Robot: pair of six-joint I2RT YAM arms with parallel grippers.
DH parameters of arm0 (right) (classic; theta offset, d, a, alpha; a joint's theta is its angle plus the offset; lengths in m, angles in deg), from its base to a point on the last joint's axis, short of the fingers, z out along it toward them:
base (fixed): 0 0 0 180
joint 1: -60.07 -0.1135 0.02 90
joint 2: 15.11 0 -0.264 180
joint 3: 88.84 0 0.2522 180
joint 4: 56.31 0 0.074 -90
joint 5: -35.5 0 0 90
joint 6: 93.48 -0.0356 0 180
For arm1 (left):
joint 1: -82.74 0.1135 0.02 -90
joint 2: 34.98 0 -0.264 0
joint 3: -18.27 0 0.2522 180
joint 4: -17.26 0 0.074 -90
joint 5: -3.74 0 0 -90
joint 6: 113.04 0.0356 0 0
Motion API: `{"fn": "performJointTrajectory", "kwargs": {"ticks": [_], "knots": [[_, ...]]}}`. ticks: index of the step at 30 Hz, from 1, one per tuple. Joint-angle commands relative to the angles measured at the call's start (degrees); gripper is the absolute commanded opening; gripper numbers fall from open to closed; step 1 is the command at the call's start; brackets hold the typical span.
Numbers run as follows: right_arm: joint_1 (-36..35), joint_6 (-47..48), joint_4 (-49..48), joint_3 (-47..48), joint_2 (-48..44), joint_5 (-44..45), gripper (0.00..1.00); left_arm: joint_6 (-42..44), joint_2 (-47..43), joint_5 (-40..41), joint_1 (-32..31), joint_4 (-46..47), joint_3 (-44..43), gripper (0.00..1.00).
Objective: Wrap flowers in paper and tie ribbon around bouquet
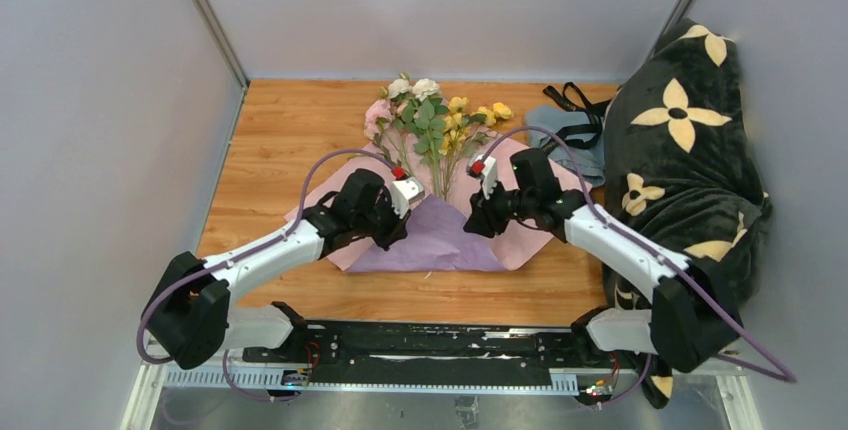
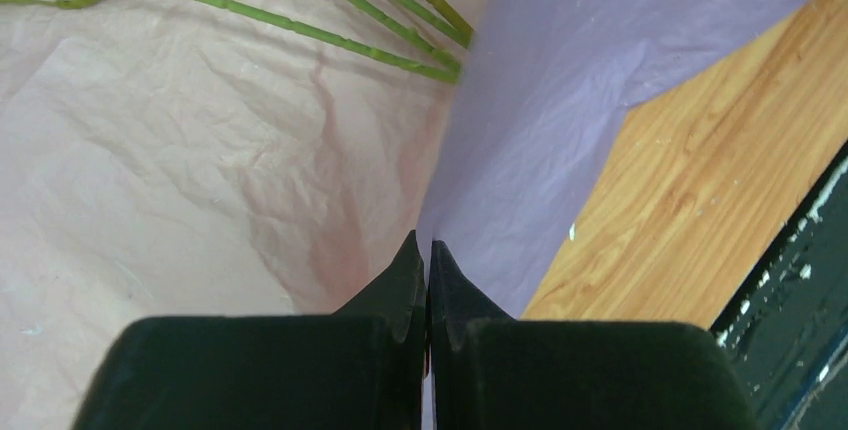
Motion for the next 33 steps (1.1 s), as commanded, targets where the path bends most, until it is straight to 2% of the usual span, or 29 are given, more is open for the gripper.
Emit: {"fn": "performJointTrajectory", "kwargs": {"ticks": [1,6,10,13,18,20,23,25,27,29,33], "knots": [[-1.02,-7.02,-0.2,0.9,-9.5,5.06,0.37,-5.1,1.92,3.07,0.38,6.77,1.14,0.0],[-6.94,-14.68,-8.56,-6.59,-12.36,6.54,0.17,-5.93,5.14,7.39,0.38,8.75,1.72,0.0],[-8.9,-23.18,-20.46,-12.23,-7.41,3.97,0.06,-5.91,6.45,11.83,0.38,8.93,1.7,0.0],[-8.94,-23.36,-15.65,-10.8,-2.06,9.04,0.0,-5.91,7.58,11.52,0.38,9.6,1.75,0.0],[-8.69,-25.96,-9.95,-9.85,3.44,15.88,0.0,-5.74,8.05,11.45,0.38,13.1,2.73,0.01],[-8.31,-27.81,-6.9,-10.02,4.75,17.96,0.0,-5.91,8.04,11.52,0.38,14.23,3.34,0.09],[-8.14,-29.46,-4.75,-10.29,6.1,21.35,0.0,-5.91,7.14,13.3,0.38,14.55,3.79,0.39],[-8.0,-29.77,-3.89,-9.94,6.8,22.49,0.0,-4.8,4.99,12.75,0.38,11.7,2.68,0.53],[-8.06,-29.84,-3.73,-9.24,7.88,21.44,0.0,-0.96,2.16,9.03,0.18,7.36,0.46,0.57],[-8.06,-29.83,-3.85,-8.4,9.06,19.91,0.0,2.55,-1.08,5.29,-0.97,4.12,-1.48,0.57],[-8.13,-29.05,-2.33,-5.15,11.26,17.37,0.0,16.95,-8.37,2.34,-8.45,2.14,0.42,0.56]]}}
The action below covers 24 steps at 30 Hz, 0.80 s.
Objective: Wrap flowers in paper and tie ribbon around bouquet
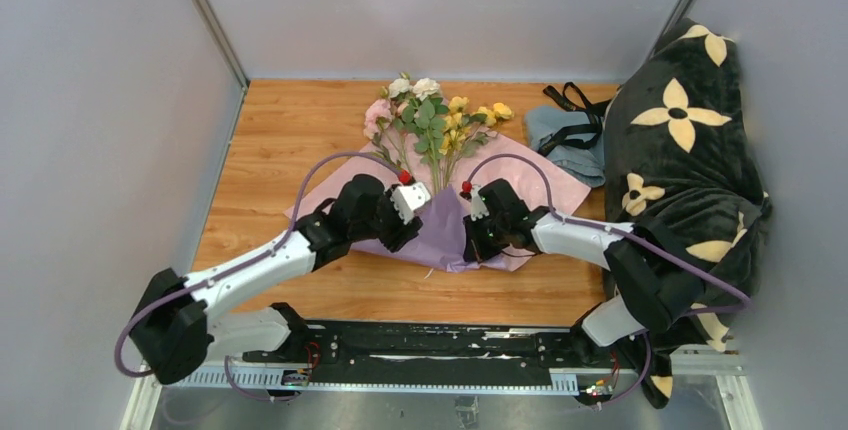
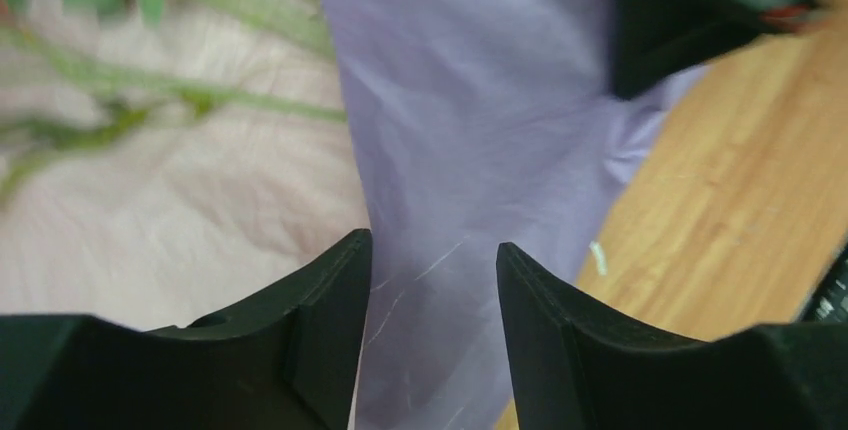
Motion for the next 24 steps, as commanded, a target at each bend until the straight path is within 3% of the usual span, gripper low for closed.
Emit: {"fn": "performJointTrajectory", "kwargs": {"ticks": [1,3,5,9,13,19,24], "knots": [[0.12,0.26,5.1,4.22,2.76,-1.28,0.0,16.89,-8.07,-7.56,-7.11,-3.1,1.58,0.55],[0.12,0.74,6.24,5.47,2.81,-1.51,0.0,19.89,-9.93,-10.99,-8.06,-1.7,4.16,0.51],[0.12,0.84,6.49,5.72,2.63,-1.77,0.0,22.31,-6.35,-10.66,-8.09,-1.71,4.61,0.44],[0.14,0.45,6.55,5.9,3.34,-4.59,0.0,24.89,1.95,1.74,-7.94,2.51,5.17,0.34],[0.12,-0.05,5.63,5.92,3.61,-6.79,0.0,33.1,-0.86,1.04,-7.83,0.8,6.11,0.34],[0.08,-0.44,5.79,7.12,5.64,-7.56,0.0,29.06,-4.46,4.33,-7.83,-7.28,-0.24,0.38],[0.12,-0.48,5.72,7.41,6.56,-8.65,0.0,36.4,-3.94,-7.36,-8.34,-9.21,2.84,0.36]]}}
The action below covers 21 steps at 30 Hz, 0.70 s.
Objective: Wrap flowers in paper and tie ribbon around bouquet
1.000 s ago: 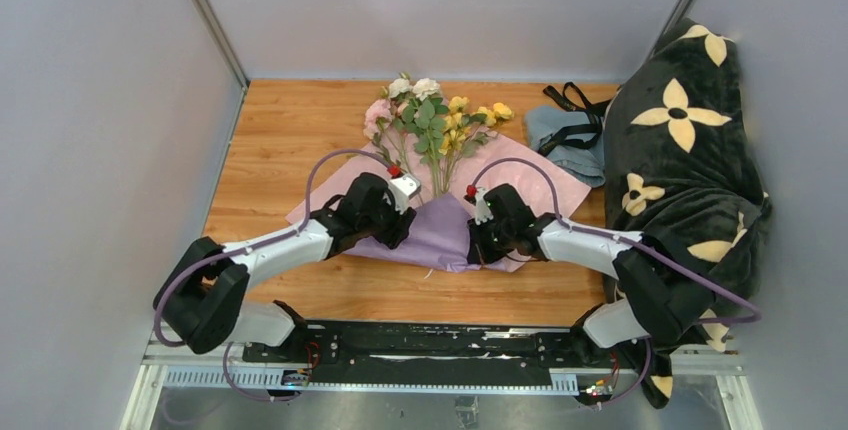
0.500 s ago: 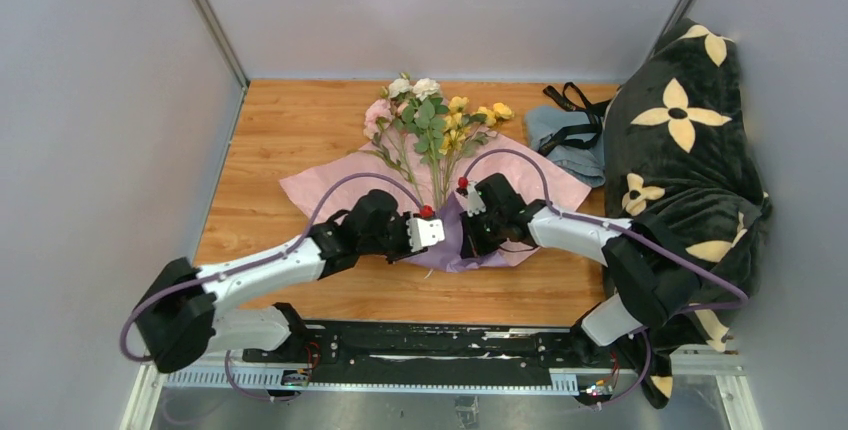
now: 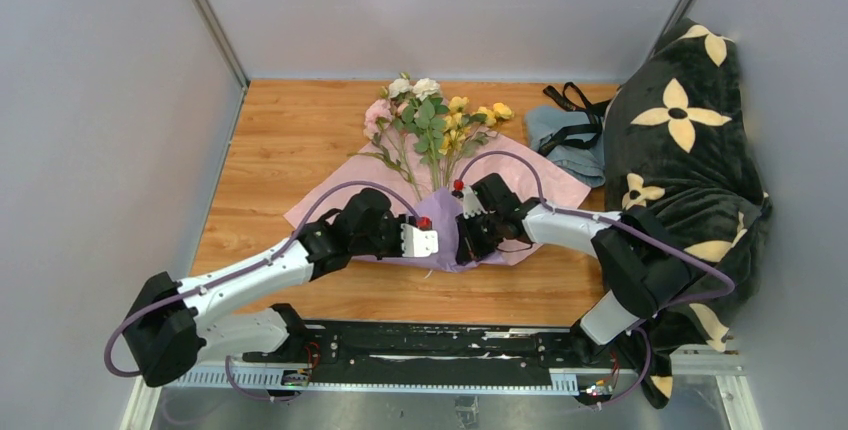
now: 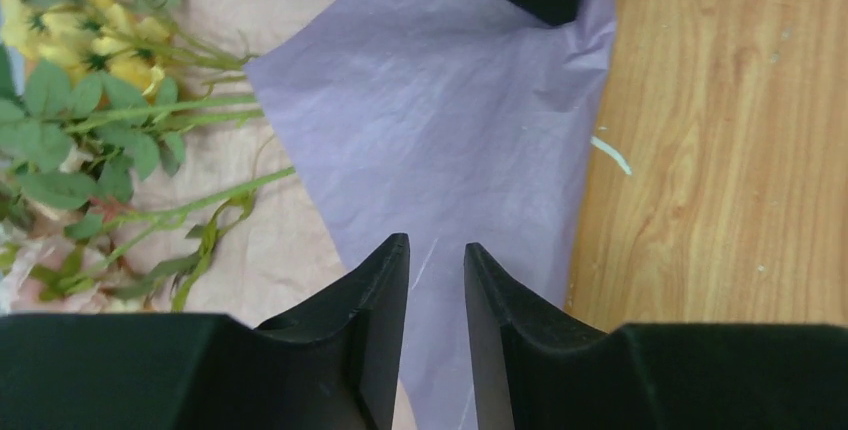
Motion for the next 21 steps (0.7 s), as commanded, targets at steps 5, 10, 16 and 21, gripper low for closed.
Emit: {"fn": "performJointTrajectory", "kwargs": {"ticks": [5,10,16,21], "knots": [[0.16,-0.27,2.63,2.22,1.24,-3.67,0.0,17.76,11.03,0.11,-0.57,2.89,4.57,0.31],[0.11,0.51,4.75,2.44,-0.61,-3.67,0.0,32.53,11.2,0.34,-0.57,-5.97,7.77,0.3],[0.48,2.22,14.08,4.41,-0.37,-1.6,0.0,33.09,10.07,2.98,-0.57,-4.35,11.39,0.3],[5.2,-0.41,21.5,1.0,-3.07,3.45,0.0,33.04,9.02,3.18,-0.55,-6.35,11.92,0.3]]}}
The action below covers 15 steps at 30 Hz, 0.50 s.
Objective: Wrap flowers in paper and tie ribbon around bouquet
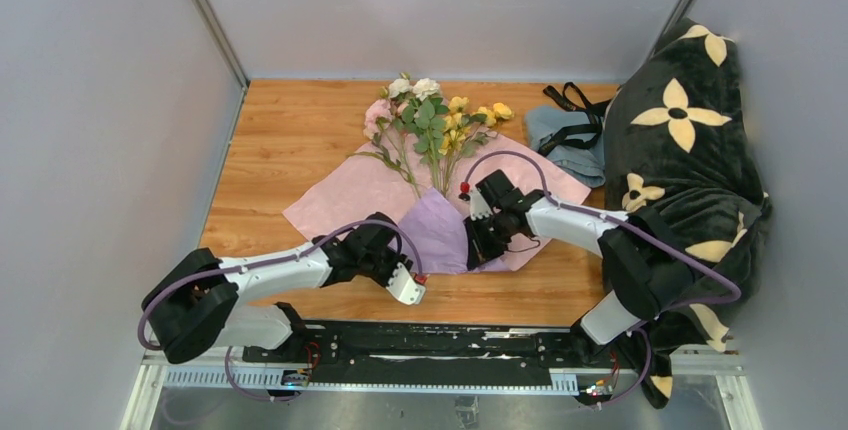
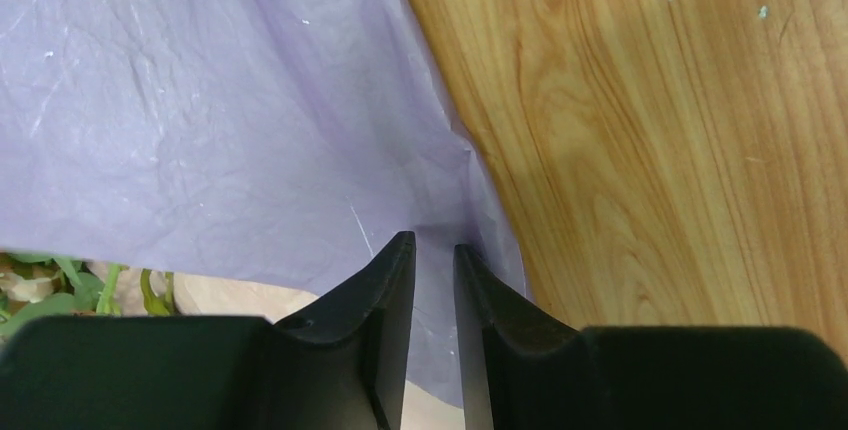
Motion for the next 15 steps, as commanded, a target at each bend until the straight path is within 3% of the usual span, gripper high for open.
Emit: {"fn": "performJointTrajectory", "kwargs": {"ticks": [1,9,12,15], "knots": [[5.42,-1.45,10.62,-3.12,-3.39,4.91,0.0,1.48,-0.1,1.7,-0.07,-5.6,3.02,0.3],[15.19,0.98,17.85,-3.26,-8.87,15.68,0.0,1.53,-1.7,1.9,-0.07,-4.65,5.01,0.3],[14.6,2.8,21.71,0.33,-10.0,18.4,0.0,1.46,-2.47,1.73,-0.07,-4.34,5.33,0.3],[9.57,4.17,22.97,4.63,-12.06,22.11,0.0,0.99,-2.69,1.39,-0.12,-3.81,5.46,0.3]]}}
